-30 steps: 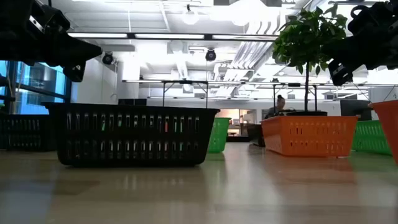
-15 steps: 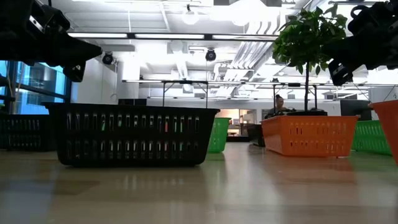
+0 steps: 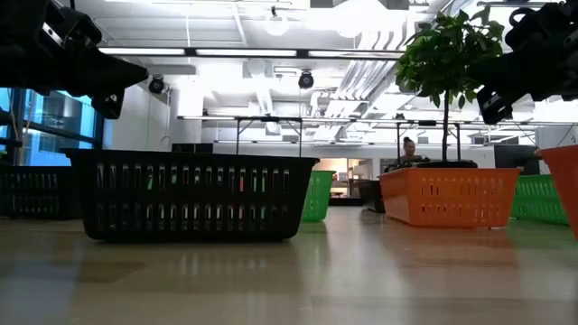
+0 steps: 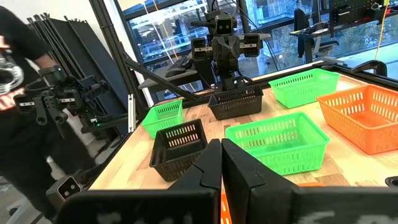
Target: Stack baskets by color
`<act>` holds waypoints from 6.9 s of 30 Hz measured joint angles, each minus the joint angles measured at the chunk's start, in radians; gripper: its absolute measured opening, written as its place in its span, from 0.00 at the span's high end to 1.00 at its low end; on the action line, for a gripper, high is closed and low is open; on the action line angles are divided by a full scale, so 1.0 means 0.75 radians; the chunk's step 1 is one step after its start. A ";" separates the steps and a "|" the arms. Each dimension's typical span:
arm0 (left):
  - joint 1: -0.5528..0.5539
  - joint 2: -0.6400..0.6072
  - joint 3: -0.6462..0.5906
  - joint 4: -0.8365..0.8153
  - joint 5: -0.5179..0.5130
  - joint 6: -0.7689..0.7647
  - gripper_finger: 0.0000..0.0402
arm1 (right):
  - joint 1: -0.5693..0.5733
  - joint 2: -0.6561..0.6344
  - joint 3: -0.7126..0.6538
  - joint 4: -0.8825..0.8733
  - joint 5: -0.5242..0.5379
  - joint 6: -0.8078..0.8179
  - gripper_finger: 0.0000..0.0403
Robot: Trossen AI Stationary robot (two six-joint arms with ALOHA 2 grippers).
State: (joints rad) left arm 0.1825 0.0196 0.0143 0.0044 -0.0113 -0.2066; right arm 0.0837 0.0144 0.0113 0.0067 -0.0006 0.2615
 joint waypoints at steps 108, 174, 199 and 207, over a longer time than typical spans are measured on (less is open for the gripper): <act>0.001 0.163 0.225 0.374 -0.109 -0.113 1.00 | 0.002 0.733 0.477 0.493 0.334 0.111 1.00; 0.000 0.649 0.901 -0.184 -0.035 0.138 1.00 | -0.005 0.925 1.053 -0.584 0.530 0.678 0.25; 0.000 0.649 0.901 -0.181 -0.036 0.081 1.00 | 0.014 1.588 1.017 -1.495 0.243 1.572 0.38; 0.000 0.649 0.901 -0.181 -0.055 0.081 1.00 | 0.014 1.588 0.865 -1.343 0.233 1.703 0.42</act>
State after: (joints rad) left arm 0.1829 0.5060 0.6903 -0.1317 -0.0528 -0.1459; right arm 0.0944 1.2053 0.6603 -1.0002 0.1744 1.5390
